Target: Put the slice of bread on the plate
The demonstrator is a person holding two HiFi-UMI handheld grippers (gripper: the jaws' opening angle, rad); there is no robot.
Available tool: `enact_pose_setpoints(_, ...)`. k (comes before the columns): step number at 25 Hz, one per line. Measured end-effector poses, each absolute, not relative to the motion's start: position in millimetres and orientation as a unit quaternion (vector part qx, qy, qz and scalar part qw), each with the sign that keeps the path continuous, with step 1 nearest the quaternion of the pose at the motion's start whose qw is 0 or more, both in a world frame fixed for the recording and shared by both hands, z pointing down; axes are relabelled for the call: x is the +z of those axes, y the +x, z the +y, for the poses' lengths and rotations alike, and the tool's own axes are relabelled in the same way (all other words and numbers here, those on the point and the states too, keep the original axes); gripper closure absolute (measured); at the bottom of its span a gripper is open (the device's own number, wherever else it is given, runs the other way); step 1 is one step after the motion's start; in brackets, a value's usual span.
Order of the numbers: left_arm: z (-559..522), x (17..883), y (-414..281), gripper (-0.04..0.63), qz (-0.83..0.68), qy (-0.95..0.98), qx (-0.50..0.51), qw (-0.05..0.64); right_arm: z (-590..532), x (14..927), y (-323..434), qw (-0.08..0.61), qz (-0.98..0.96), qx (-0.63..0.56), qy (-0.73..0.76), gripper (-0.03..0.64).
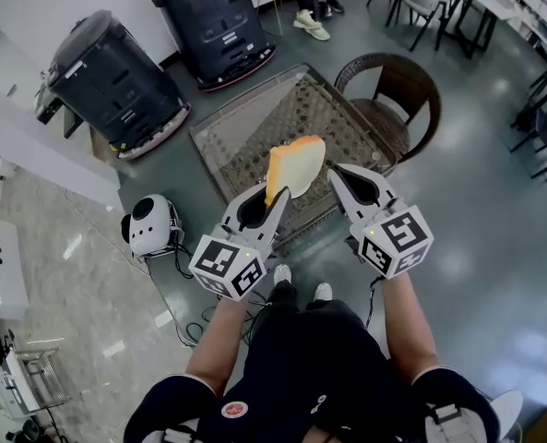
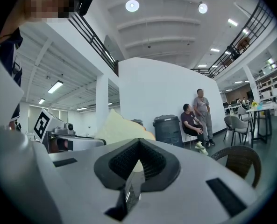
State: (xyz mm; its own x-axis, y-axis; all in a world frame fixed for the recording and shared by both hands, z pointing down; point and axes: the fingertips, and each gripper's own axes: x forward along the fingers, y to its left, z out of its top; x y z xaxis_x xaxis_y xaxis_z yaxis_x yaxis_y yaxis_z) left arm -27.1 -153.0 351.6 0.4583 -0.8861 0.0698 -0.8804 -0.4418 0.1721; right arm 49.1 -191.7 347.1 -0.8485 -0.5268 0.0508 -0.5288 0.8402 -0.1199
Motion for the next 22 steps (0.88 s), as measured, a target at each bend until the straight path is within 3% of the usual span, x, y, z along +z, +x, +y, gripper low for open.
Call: enact_pose_setpoints(22,-210,356,-60,0.506,-0.445,0.889,-0.020,0.103,-240,344,21,0.016,-0.932,0.056,0.358,0.611)
